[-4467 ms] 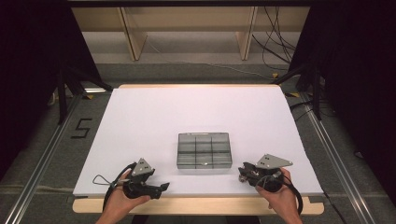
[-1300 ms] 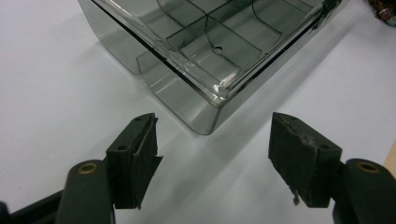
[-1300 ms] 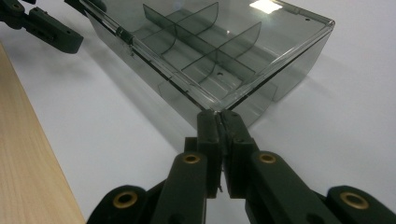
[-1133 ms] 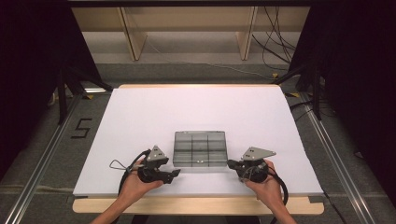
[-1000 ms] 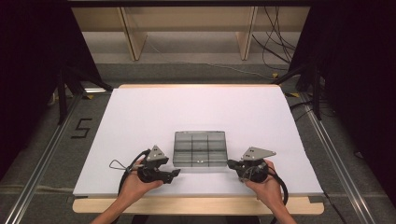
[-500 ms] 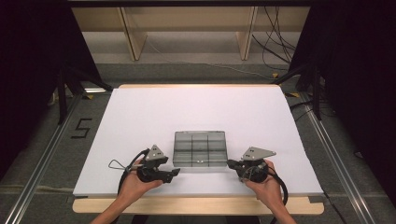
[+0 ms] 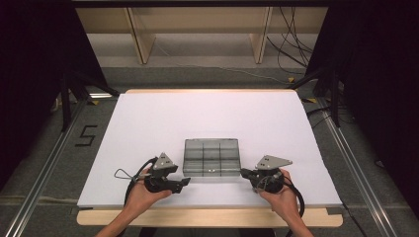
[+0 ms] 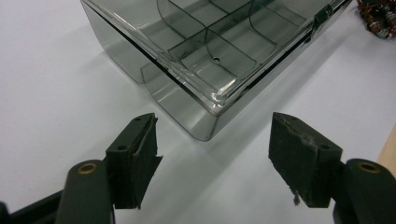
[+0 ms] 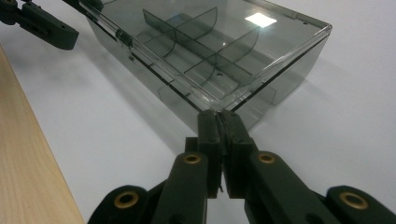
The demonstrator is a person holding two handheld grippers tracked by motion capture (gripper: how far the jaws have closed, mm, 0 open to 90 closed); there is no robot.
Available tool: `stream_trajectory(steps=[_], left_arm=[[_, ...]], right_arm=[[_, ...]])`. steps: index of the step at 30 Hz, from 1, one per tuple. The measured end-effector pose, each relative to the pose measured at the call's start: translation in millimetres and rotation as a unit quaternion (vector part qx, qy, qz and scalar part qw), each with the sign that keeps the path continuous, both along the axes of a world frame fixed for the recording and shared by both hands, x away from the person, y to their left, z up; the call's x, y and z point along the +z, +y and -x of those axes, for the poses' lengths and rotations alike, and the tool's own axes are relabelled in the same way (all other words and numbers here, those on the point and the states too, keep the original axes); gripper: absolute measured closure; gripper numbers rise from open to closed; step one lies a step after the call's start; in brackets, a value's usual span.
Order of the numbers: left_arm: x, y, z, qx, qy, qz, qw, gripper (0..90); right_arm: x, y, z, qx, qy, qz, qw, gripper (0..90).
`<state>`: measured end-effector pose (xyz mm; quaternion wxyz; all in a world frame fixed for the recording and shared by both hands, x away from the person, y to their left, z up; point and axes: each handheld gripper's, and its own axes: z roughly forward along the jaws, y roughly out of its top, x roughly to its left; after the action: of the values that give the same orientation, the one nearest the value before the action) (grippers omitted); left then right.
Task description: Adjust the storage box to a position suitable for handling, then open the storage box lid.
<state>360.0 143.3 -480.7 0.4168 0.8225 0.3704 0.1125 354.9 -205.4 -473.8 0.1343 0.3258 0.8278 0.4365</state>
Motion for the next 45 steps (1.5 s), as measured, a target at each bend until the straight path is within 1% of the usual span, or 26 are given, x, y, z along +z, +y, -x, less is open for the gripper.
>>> stream_trajectory(steps=[1,4,7,11,12,16,17,18,21,24,25,26,28,30,32,34,35,36,37,38,39,40,41,43,44,45], left_arm=[[1.4,1.5,-0.2,0.001,-0.003,-0.011,0.9999,32.4],[3.1,2.7,-0.4,-0.003,-0.004,-0.007,1.0,32.4],[4.3,4.0,-0.7,-0.005,-0.01,-0.01,0.9999,32.4],[5.3,4.6,-0.7,-0.002,-0.012,-0.006,0.9999,32.4],[5.6,4.8,-0.7,-0.001,-0.013,-0.006,0.9999,32.5],[6.7,5.3,-0.4,0.007,-0.011,0.001,0.9999,32.3],[7.3,6.0,-0.9,0.004,-0.014,0.004,0.9999,32.3],[7.3,6.0,-0.9,0.004,-0.014,0.004,0.9999,32.3],[8.9,7.6,-1.6,0.007,-0.017,0.004,0.9998,32.2],[10.2,8.8,-2.1,0.006,-0.019,0.003,0.9998,32.1],[10.8,8.9,-2.1,0.013,-0.015,0.009,0.9998,32.0],[12.5,10.8,-2.6,0.011,-0.018,0.004,0.9998,31.9],[12.9,11.1,-2.8,0.013,-0.018,0.006,0.9997,31.8],[14.6,12.0,-3.9,0.015,-0.022,0.013,0.9995,31.8],[15.7,12.9,-4.1,0.016,-0.023,0.01,0.9995,31.7],[16.7,13.2,-4.8,0.017,-0.029,0.008,0.9994,31.7],[16.9,12.2,-4.8,0.022,-0.028,0.016,0.9992,31.7],[16.9,12.2,-4.8,0.022,-0.028,0.016,0.9992,31.7],[18.3,13.4,-6.2,0.017,-0.029,0.008,0.9994,31.7],[18.3,13.4,-6.2,0.017,-0.029,0.008,0.9994,31.7],[18.0,11.7,-6.3,0.024,-0.03,0.018,0.9991,31.6],[18.0,11.7,-6.3,0.024,-0.03,0.018,0.9991,31.6],[19.7,13.3,-7.3,0.016,-0.03,0.011,0.9994,31.5],[21.0,14.4,-7.1,0.018,-0.028,0.009,0.9994,31.3],[21.4,14.8,-7.3,0.021,-0.03,0.01,0.9993,31.3],[21.5,15.7,-8.0,0.02,-0.029,0.013,0.9993,31.2]], right_arm=[[0.3,-0.1,-0.1,0.001,-0.004,0.002,1.0,88.7],[1.8,-0.4,1.2,-0.008,-0.002,0.0,1.0,88.7],[2.8,-0.7,0.8,-0.005,-0.001,-0.002,1.0,88.7],[5.4,0.1,-0.1,-0.008,0.0,-0.006,0.9999,88.7],[5.3,0.1,-2.2,-0.003,-0.015,-0.008,0.9998,88.7],[8.6,0.4,-2.2,-0.009,-0.013,-0.01,0.9998,88.7],[9.8,1.5,-0.4,-0.017,-0.003,-0.016,0.9997,88.7],[9.8,1.5,-0.4,-0.017,-0.003,-0.016,0.9997,88.7],[12.2,-0.7,-4.3,-0.007,-0.019,-0.017,0.9996,88.8],[14.2,-2.2,-4.7,-0.013,-0.021,-0.016,0.9996,88.9],[15.8,-3.0,-5.8,-0.013,-0.024,-0.019,0.9994,88.9],[16.3,-1.7,-3.6,-0.02,-0.01,-0.025,0.9994,88.9],[16.5,-2.6,-6.3,-0.013,-0.02,-0.023,0.9994,88.9],[16.8,-1.8,-6.7,-0.017,-0.021,-0.027,0.9993,88.9],[17.6,-1.4,-8.1,-0.013,-0.025,-0.028,0.9992,89.0],[18.7,0.6,-7.0,-0.021,-0.017,-0.033,0.9991,89.0],[19.6,0.7,-7.1,-0.021,-0.016,-0.035,0.9991,88.9],[20.5,-0.5,-9.3,-0.016,-0.024,-0.03,0.9992,89.0],[21.0,-0.1,-9.8,-0.014,-0.028,-0.03,0.9991,88.9],[21.0,-0.1,-9.8,-0.014,-0.028,-0.03,0.9991,88.9],[21.5,0.3,-11.0,-0.017,-0.032,-0.032,0.9988,89.0],[21.5,0.3,-11.0,-0.017,-0.032,-0.032,0.9988,89.0],[22.4,0.9,-12.9,-0.006,-0.036,-0.032,0.9989,88.9],[23.1,2.3,-12.5,-0.012,-0.028,-0.038,0.9988,88.9],[23.1,2.3,-14.5,-0.004,-0.034,-0.038,0.9987,89.0],[23.8,2.6,-13.8,-0.011,-0.029,-0.041,0.9987,88.9]])
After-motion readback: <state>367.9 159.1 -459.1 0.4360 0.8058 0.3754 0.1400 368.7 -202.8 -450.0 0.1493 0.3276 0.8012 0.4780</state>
